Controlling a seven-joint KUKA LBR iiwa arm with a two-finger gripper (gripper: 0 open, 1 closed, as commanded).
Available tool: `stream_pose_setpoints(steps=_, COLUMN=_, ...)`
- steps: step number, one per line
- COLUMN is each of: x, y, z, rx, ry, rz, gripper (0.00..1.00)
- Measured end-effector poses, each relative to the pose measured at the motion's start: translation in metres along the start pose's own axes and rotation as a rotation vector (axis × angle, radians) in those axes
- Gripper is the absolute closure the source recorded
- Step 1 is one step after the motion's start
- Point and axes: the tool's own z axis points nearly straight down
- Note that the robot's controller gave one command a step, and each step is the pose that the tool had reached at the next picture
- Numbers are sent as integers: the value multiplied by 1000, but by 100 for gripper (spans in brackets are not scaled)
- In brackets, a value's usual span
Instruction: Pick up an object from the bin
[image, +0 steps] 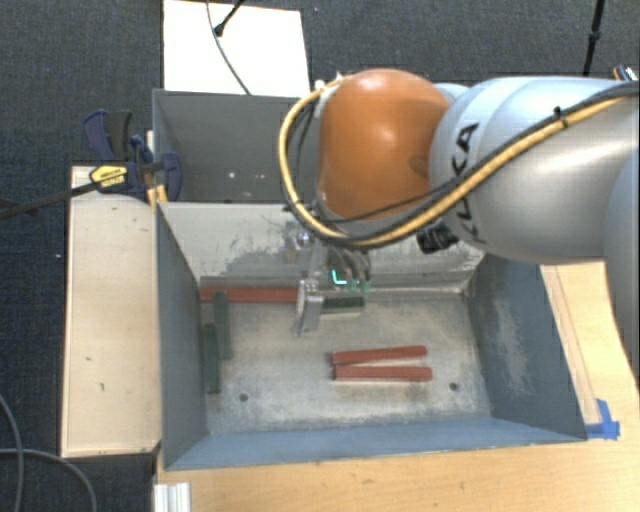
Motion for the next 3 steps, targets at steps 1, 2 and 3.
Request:
stream_pose_setpoints(steps=1, x=-15, y=-70, z=46, rx=4, ry=-3, rz=-94, gripper=0)
stream_pose_setpoints(steps=2, x=36, y=-156, z=90, rx=3, ry=-3, rz=-342, gripper=0)
stream_pose_setpoints(steps=3, x=32, y=-153, z=169, rx=0, ry=0, rz=-462, gripper=0)
